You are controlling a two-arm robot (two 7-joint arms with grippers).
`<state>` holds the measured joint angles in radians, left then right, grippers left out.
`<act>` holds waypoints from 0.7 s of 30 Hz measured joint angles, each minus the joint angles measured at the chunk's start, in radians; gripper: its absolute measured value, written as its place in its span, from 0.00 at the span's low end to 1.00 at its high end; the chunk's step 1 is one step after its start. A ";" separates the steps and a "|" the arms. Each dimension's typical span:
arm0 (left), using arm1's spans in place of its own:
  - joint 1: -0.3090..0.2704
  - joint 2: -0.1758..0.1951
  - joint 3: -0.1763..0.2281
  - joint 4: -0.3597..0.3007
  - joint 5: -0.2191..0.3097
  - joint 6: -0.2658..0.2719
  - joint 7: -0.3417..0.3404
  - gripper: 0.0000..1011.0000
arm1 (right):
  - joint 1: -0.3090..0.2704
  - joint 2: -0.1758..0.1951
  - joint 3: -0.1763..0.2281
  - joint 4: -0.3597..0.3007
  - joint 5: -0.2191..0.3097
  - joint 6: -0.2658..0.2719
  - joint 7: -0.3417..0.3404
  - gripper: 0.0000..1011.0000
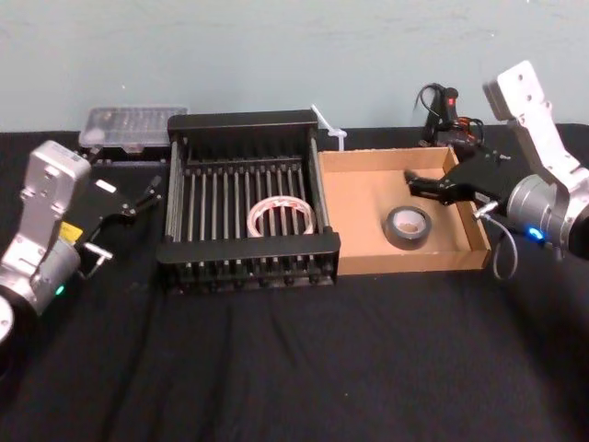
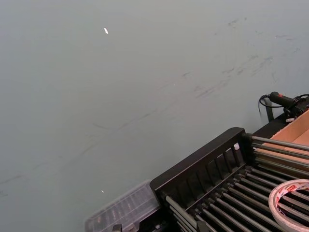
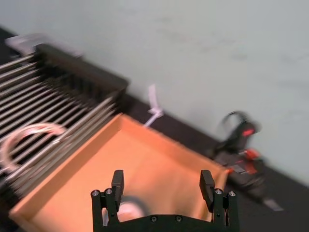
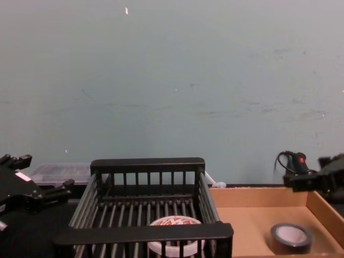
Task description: Pick up the white tape and place it into the black box , Pick up the silver tape and place it into the brown box.
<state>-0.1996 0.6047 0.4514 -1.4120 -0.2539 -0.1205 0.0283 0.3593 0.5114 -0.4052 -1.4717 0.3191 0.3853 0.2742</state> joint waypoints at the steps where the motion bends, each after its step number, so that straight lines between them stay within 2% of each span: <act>1: 0.000 0.000 0.000 0.000 0.000 0.000 0.000 0.99 | -0.019 -0.004 0.008 -0.017 -0.027 -0.028 -0.041 0.99; 2: 0.000 0.000 0.000 0.000 0.000 0.000 0.000 0.99 | -0.040 -0.010 0.014 -0.032 -0.057 -0.059 -0.086 0.99; 5: 0.000 0.000 0.000 0.000 0.000 0.000 0.000 0.99 | -0.068 -0.019 0.019 -0.046 -0.099 -0.099 -0.149 0.99; 8: 0.000 0.000 0.000 0.000 0.000 0.000 0.000 0.99 | -0.115 -0.032 0.022 -0.060 -0.176 -0.167 -0.248 0.99; 12: 0.000 0.000 0.000 0.000 0.000 0.000 0.000 0.99 | -0.165 -0.040 0.027 -0.070 -0.238 -0.224 -0.326 0.99; 16: 0.000 0.000 0.000 0.000 0.000 0.000 0.000 0.99 | -0.204 -0.044 0.032 -0.073 -0.274 -0.254 -0.366 0.99; 21: 0.000 0.000 0.000 0.000 0.000 0.000 0.000 0.99 | -0.234 -0.049 0.048 -0.073 -0.290 -0.263 -0.377 0.99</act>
<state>-0.1995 0.6047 0.4514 -1.4120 -0.2539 -0.1205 0.0283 0.1253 0.4621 -0.3577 -1.5450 0.0287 0.1228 -0.1027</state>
